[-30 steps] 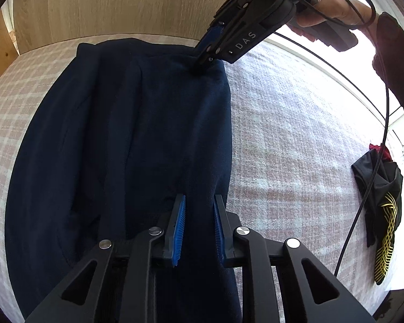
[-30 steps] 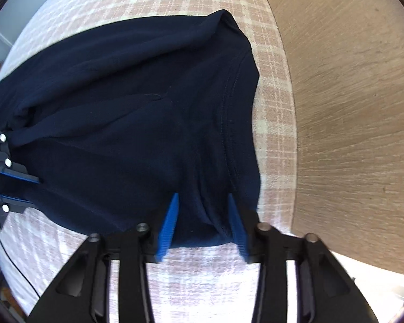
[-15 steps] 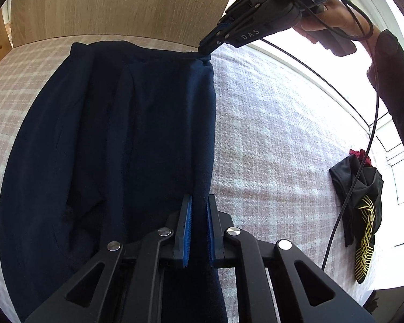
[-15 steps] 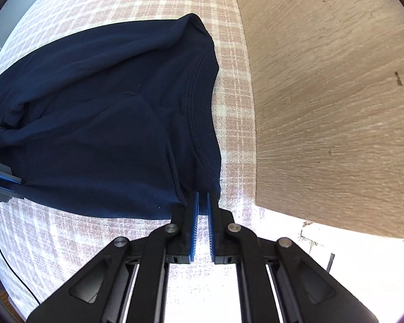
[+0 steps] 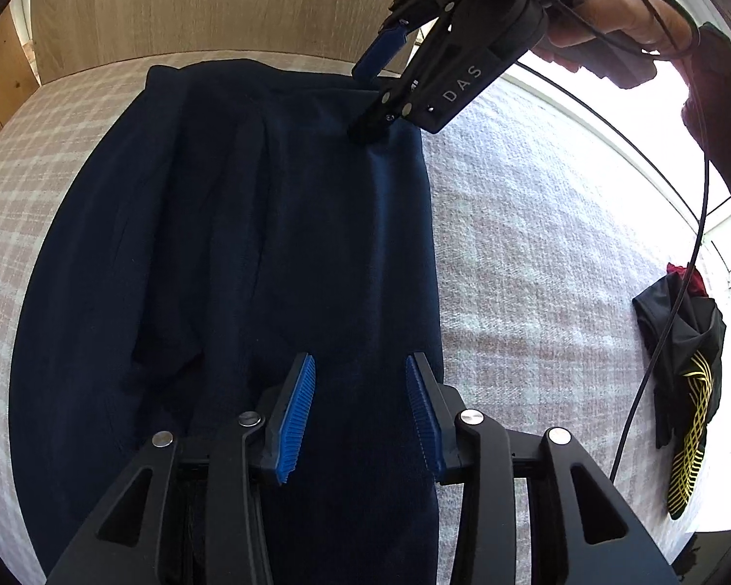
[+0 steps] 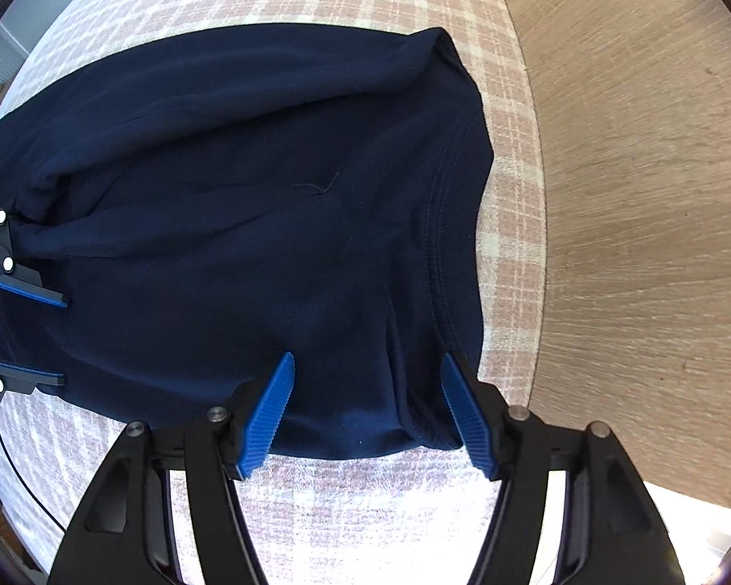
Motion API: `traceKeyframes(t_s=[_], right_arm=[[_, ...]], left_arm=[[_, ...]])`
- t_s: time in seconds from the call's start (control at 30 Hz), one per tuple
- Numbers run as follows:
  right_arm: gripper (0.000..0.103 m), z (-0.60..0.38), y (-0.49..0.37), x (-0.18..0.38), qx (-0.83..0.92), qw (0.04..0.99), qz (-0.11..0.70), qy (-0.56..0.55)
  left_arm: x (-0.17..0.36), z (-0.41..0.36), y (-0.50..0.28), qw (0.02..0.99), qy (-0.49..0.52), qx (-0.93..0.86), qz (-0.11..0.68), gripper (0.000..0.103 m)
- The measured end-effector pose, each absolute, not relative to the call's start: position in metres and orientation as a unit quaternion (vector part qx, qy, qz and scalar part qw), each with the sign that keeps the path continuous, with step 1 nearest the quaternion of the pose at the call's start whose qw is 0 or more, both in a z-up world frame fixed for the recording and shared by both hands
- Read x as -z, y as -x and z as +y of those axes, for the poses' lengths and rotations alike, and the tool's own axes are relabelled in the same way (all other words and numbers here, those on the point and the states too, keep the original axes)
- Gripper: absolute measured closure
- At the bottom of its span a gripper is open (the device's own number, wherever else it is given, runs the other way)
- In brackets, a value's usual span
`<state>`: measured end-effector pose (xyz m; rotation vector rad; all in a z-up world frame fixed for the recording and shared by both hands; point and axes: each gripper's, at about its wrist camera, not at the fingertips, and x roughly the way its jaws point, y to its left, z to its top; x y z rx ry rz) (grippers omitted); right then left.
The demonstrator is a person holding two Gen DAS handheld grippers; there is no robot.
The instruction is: Fold clothes
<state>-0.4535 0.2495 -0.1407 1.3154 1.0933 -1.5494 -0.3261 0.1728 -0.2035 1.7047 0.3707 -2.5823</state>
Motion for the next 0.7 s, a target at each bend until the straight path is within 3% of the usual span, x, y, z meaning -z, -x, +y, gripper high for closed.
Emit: traceKeyframes(t_s=[0.07, 0.1, 0.13, 0.17, 0.5, 0.7], right_arm=[[0.072, 0.251, 0.450, 0.138, 0.610, 0.415, 0.419, -0.529], [0.079, 0.251, 0.444, 0.137, 0.607, 0.420, 0.426, -0.524], [0.092, 0.251, 0.438, 0.135, 0.603, 0.424, 0.433, -0.518], [0.096, 0.251, 0.435, 0.133, 0.601, 0.424, 0.435, -0.519], [0.096, 0.282, 0.430, 0.098, 0.613, 0.421, 0.402, -0.535], [0.096, 0.296, 0.429, 0.113, 0.611, 0.376, 0.428, -0.550]], left_arm=[[0.203, 0.175, 0.327, 0.012, -0.544, 0.832, 0.110, 0.077], [0.203, 0.174, 0.328, 0.007, -0.545, 0.830, 0.117, 0.091], [0.204, 0.170, 0.329, -0.001, -0.547, 0.827, 0.133, 0.099], [0.204, 0.165, 0.329, -0.009, -0.548, 0.822, 0.151, 0.099], [0.175, 0.165, 0.325, -0.043, -0.526, 0.832, 0.172, 0.100], [0.187, 0.166, 0.343, -0.057, -0.536, 0.830, 0.142, 0.099]])
